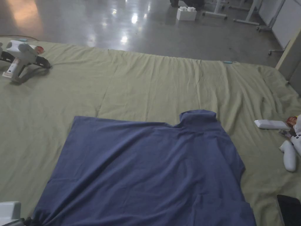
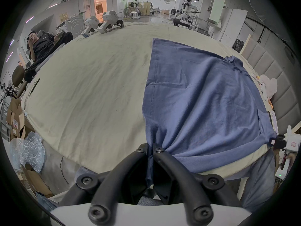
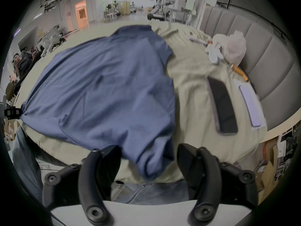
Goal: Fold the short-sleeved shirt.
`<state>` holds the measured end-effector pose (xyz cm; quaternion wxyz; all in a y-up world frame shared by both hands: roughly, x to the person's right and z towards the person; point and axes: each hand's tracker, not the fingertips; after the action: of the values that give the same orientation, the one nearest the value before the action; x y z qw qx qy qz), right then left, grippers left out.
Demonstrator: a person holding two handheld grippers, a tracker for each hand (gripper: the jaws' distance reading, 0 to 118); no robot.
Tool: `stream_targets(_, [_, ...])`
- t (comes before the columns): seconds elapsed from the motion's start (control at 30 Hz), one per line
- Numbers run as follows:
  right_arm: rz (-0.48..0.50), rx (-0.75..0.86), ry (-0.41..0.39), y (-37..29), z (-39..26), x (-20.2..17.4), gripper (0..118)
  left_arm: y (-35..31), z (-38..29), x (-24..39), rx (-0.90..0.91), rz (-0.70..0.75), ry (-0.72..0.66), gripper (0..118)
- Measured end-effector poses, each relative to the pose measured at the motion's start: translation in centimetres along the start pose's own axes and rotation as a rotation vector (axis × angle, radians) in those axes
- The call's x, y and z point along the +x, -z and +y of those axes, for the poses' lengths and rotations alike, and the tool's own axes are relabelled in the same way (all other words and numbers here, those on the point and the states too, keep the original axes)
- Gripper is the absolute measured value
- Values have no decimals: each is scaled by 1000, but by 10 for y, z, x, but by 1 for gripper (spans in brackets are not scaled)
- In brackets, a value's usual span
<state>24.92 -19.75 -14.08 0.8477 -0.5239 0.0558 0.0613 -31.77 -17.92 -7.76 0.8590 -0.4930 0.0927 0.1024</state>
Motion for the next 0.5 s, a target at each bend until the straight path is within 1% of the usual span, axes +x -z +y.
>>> stream_targets(0.03, [36,-20,29,5,0,1,61,-1,0,1,-1,0,-2,1])
stream_targets(0.07, [94,-24,65,7,1,2,47,-2,-1,2,-1,-1,-2,1])
stream_targets(0.1, [113,-3,78,4,4,2,34,-1,-2,2,-2,-2,-2,1])
stream_targets(0.13, [100,9,51,0,7,1,15,-1,-3,2,-4,-2,-2,1])
stream_targets(0.17, [116,11,31,-2,10,-2,11,-1,-4,2,-3,-3,-3,1])
stream_targets(0.23, [61,-11,-17,-5,13,-5,10,0,-6,2,-8,-5,-4,1])
stream_targets(0.3, [46,-15,-36,-13,13,-5,9,-1,-7,3,-10,-6,-8,1])
stream_targets(0.37, [-6,-13,-92,-24,13,-6,8,-4,-8,4,-7,-13,-9,1])
stream_targets(0.4, [-22,6,-102,-31,13,-6,8,-6,-8,5,-6,-22,-13,1])
stream_targets(0.47, [-19,5,-84,-42,15,-4,8,-8,-8,7,-4,-36,-15,1])
stream_targets(0.5, [-28,29,-80,-49,16,-3,8,-9,-8,9,-1,-37,-11,1])
